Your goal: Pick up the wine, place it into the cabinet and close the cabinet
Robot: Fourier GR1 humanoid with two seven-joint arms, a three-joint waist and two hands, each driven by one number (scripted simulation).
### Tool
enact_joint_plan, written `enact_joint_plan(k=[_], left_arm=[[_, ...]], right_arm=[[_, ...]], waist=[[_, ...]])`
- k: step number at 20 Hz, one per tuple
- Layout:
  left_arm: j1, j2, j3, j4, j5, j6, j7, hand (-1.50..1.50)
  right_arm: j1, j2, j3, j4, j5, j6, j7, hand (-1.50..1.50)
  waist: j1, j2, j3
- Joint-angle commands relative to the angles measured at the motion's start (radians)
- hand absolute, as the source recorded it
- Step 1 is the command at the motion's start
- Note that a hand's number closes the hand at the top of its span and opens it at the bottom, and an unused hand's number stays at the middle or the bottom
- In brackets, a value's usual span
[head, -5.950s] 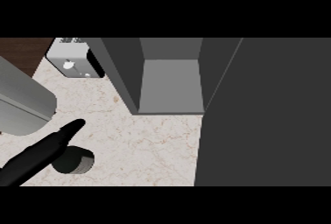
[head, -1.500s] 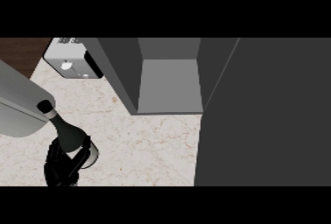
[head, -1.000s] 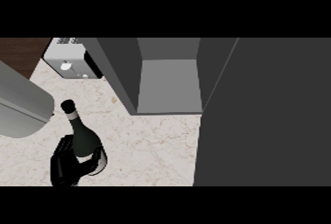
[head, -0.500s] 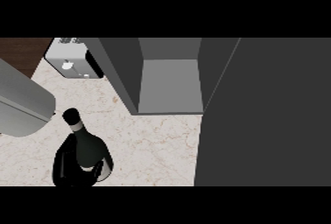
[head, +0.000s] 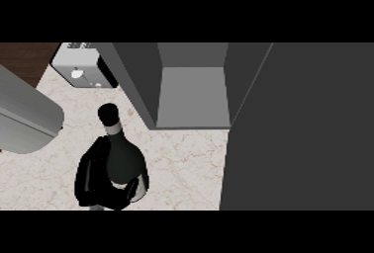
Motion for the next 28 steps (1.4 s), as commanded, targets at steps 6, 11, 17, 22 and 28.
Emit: enact_joint_plan(k=[6,11,17,22,28], left_arm=[[-0.093,-0.044,-0.16,-0.206,-0.073,0.271,0.211,1.5],[-0.254,-0.045,-0.202,-0.105,-0.012,0.409,0.281,1.5],[-0.369,-0.045,-0.256,-0.058,-0.016,0.564,0.342,1.5],[-0.501,-0.045,-0.178,0.154,0.018,0.539,0.295,1.5],[-0.531,-0.045,-0.206,0.306,0.071,0.565,0.197,1.5]], right_arm=[[0.056,0.01,0.023,-0.196,-0.054,0.0,0.081,-1.5],[0.106,0.015,-0.007,-0.151,-0.079,0.036,-0.008,-1.5],[0.075,0.015,-0.014,-0.215,-0.081,0.017,0.092,-1.5],[0.075,0.019,0.003,-0.229,-0.085,0.02,0.119,-1.5],[0.068,-0.001,-0.081,-0.221,-0.167,0.074,0.082,-1.5]], waist=[[-0.002,0.001,-0.001],[-0.014,0.003,-0.001],[-0.015,0.003,-0.001],[-0.027,0.005,-0.002],[-0.031,0.007,-0.001]])
